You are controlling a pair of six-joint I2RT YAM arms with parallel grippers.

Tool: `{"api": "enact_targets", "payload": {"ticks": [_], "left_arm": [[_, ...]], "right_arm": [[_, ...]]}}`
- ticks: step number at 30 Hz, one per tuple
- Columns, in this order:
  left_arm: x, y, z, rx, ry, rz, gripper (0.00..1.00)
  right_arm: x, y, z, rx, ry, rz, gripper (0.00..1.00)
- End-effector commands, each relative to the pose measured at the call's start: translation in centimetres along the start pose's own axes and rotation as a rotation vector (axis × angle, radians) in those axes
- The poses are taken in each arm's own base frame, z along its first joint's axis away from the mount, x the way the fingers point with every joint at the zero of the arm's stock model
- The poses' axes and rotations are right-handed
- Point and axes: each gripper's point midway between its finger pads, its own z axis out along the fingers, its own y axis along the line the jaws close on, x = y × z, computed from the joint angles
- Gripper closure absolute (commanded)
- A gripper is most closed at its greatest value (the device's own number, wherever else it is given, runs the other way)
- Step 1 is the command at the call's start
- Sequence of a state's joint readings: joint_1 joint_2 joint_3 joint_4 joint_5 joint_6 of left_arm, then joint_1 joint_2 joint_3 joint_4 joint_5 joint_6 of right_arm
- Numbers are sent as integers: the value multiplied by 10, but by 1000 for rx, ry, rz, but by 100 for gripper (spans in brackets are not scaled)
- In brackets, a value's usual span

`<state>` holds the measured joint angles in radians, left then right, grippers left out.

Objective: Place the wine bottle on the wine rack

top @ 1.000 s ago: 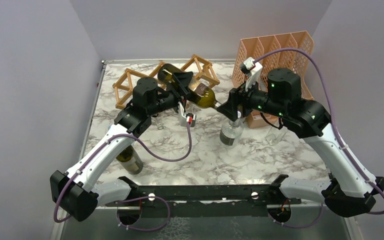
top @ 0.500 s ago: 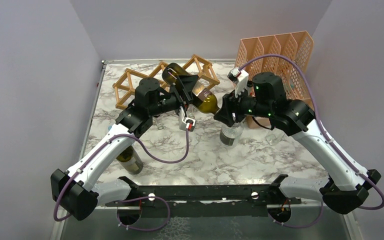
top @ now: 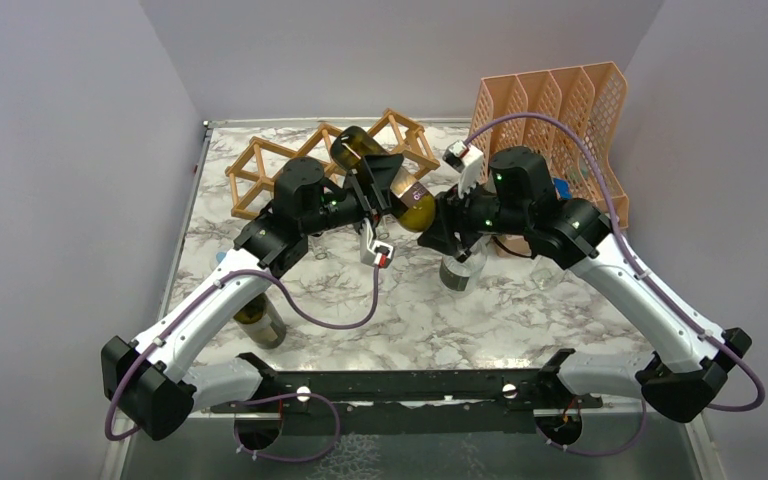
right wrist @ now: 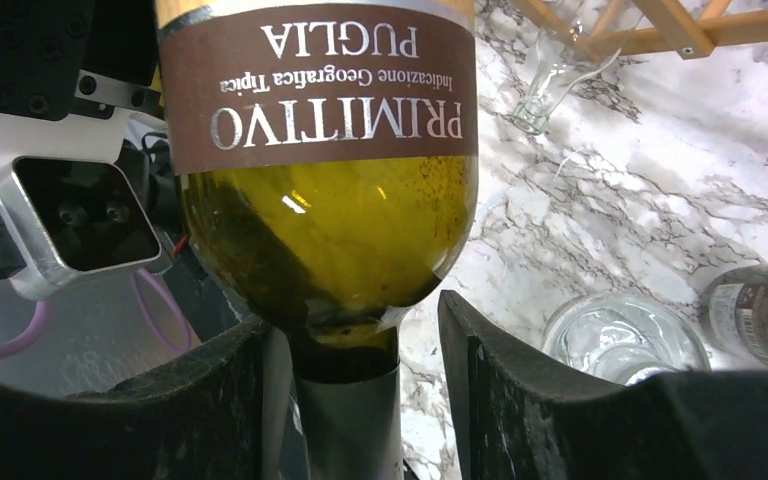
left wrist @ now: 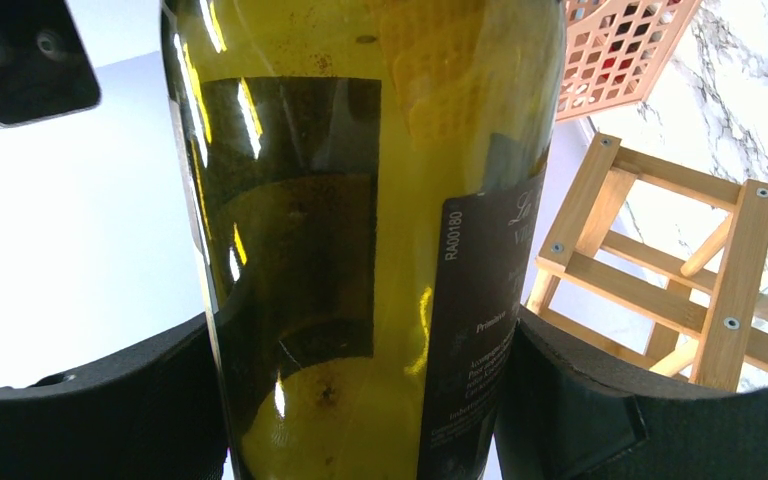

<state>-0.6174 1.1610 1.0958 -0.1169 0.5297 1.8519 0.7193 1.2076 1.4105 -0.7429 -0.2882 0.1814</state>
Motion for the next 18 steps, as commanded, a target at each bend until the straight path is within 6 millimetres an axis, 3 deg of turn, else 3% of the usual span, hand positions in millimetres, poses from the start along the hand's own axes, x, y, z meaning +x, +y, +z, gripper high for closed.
{"api": "enact_targets", "payload": {"ticks": [1, 4, 6, 10, 11, 12, 14, 15, 16, 18], "left_arm": [[-3, 53, -11, -132, 1, 65, 100], [-2, 53, -11, -134, 4, 34, 100], [-1, 53, -11, -133, 14, 24, 100], [1, 54, -12, -138, 25, -9, 100], [1, 54, -13, -142, 29, -21, 96], [2, 55, -14, -150, 32, -33, 85], [2, 54, -16, -161, 42, -46, 58], [3, 54, -17, -168, 48, -43, 9], [3, 52, -17, -168, 54, -40, 2], [4, 48, -17, -160, 63, -43, 1]], "right_arm": [[0, 0, 12, -23, -6, 6, 44], [2, 1, 15, -33, 1, 10, 46], [3, 1, 17, -36, 8, 15, 54], [1, 1, 19, -37, 1, 18, 85], [-2, 2, 18, -35, -12, 20, 92], [-6, 1, 17, -29, -34, 20, 98], [-18, 1, 11, -15, -86, 23, 99], [-24, 1, 9, -8, -112, 20, 99], [-32, 1, 5, 5, -143, 24, 99], [-46, -2, -2, 37, -208, 35, 99]]}}
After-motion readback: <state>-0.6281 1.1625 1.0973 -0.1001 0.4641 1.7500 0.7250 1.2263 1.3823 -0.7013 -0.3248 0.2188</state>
